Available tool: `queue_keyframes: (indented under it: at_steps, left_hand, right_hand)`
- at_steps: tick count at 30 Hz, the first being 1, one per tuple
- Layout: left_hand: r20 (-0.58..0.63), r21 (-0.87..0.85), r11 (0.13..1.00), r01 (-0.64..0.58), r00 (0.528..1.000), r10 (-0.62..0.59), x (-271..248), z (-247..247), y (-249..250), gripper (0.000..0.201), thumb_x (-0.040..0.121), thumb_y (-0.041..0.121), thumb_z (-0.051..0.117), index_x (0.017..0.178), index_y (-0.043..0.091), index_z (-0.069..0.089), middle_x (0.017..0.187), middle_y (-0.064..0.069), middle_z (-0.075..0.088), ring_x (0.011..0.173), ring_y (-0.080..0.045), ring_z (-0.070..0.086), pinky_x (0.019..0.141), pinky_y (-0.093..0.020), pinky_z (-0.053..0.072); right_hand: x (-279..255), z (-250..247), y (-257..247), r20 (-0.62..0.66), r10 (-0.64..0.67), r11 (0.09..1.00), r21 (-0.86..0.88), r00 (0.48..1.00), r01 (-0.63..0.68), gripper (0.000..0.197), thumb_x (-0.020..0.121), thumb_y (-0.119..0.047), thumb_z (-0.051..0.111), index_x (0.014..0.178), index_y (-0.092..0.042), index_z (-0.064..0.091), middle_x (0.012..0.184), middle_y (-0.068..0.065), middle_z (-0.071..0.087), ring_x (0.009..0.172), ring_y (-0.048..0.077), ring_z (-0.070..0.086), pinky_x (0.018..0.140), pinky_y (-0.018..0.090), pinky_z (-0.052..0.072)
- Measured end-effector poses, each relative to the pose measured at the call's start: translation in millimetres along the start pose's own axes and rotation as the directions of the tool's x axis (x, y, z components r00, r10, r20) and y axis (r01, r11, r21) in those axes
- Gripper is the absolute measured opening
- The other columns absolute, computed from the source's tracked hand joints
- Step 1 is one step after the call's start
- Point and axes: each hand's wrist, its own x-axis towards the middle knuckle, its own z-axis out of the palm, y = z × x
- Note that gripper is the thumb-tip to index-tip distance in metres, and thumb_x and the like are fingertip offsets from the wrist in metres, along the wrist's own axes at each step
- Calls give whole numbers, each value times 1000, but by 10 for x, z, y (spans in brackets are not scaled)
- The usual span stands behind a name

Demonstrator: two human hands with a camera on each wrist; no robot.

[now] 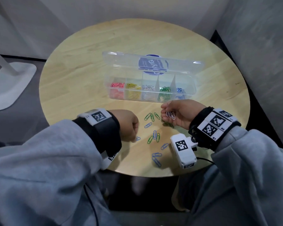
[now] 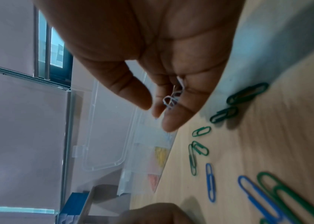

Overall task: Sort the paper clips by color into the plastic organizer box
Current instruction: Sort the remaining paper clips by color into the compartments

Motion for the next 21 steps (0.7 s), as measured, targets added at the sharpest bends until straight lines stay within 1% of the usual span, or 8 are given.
queue_keyframes:
  at_steps: [3,6,8,10,13,17,19,21]
  left_hand:
    - [15,61,998,-19,1000,18,45,45,37,18,72,31,73,69,23,57,65,10,54,62,-11,50,61,-22,37]
    - [17,70,997,-45,999,44,58,36,55,15,75,32,70,70,23,59,66,10,55,63,-11,50,60,-22,37]
    - [32,44,997,-66,997,65,61,26,54,13,76,32,69,72,23,61,66,8,57,59,-9,49,56,-21,36]
    - [49,-11,996,-84,995,84,64,9,33,10,77,30,68,73,23,62,67,7,58,59,-11,49,58,-21,37]
    - [33,-122,988,-98,994,103,59,-50,-14,9,76,28,68,71,23,62,65,7,59,60,-10,49,63,-22,40]
    - [-45,-302,945,-129,992,121,42,-262,-36,15,80,29,69,69,25,59,61,12,51,59,-4,46,58,-20,36]
    - [-73,-468,878,-106,994,80,53,-392,-44,16,82,25,66,70,24,58,60,6,48,55,-10,43,53,-21,34]
    - [-92,-644,762,-73,996,17,65,-504,-64,18,85,16,61,69,19,54,61,1,44,52,-13,38,49,-20,30]
  right_hand:
    - [-4,-3,-35,-39,-34,999,7,999,35,33,86,20,24,79,-1,49,77,12,45,65,20,50,48,18,54]
    - [-18,-16,-61,-41,-45,999,9,998,45,41,82,24,18,80,0,50,81,14,48,72,22,54,52,20,56]
    - [-21,-27,-59,-41,-45,999,1,998,45,43,81,26,16,80,0,50,82,15,48,73,23,55,52,20,56]
    - [-21,-35,-44,-44,-33,999,-8,998,33,43,82,26,16,81,0,50,82,15,49,73,23,55,52,19,56]
    - [-23,-31,-25,-42,-16,999,-42,999,14,41,82,26,19,80,-1,50,81,15,49,71,22,55,49,19,56]
    - [-37,17,-54,-28,-22,995,-96,999,19,38,84,23,22,79,-2,50,80,14,50,69,21,55,49,19,55]
    - [-47,40,-95,-11,-31,997,-66,999,31,38,84,22,20,79,-1,50,79,15,49,68,22,55,51,20,55]
    - [-68,45,-143,5,-46,999,-27,999,46,40,82,23,18,80,1,51,81,15,50,71,23,56,57,21,57]
